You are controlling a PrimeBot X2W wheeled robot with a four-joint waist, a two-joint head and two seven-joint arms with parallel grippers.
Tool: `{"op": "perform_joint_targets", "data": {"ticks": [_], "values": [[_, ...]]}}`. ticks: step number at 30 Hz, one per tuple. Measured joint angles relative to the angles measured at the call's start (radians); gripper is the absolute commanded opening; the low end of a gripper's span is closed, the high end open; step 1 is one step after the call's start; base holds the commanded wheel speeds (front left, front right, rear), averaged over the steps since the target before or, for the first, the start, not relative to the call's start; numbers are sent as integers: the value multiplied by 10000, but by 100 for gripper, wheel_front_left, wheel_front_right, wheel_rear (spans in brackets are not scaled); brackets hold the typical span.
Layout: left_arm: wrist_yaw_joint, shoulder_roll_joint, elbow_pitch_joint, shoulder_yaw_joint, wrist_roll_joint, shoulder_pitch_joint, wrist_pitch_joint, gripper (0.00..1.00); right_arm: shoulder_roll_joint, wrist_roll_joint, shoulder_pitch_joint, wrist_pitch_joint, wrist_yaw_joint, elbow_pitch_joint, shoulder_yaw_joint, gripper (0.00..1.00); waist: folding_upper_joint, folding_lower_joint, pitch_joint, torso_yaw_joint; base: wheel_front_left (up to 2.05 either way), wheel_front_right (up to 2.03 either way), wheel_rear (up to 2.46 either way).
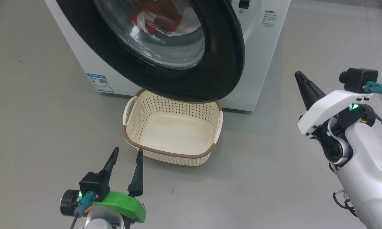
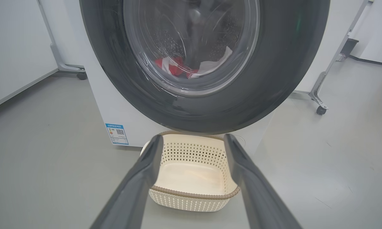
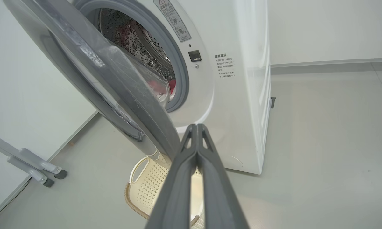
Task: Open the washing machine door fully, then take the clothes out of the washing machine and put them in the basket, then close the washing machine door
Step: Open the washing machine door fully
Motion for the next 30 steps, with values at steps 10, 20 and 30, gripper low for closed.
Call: {"op": "perform_joint_targets", "data": {"ticks": [10,20,30], "values": [[-10,10,-105,10,86,29,0,100,-372,-976,1326,-1607,-2,-715,104,0,0,0,31,-172,0,0,0],[-12,12,-132,173,153,46,0,100,-261,-1127,2343,-2573,-382,-1074,-38,0,0,0,57,-281,0,0,0],[-54,12,-163,196,174,64,0,100,-253,-1344,2742,-2667,-558,-1423,-2,0,0,0,43,-394,0,0,0]]}}
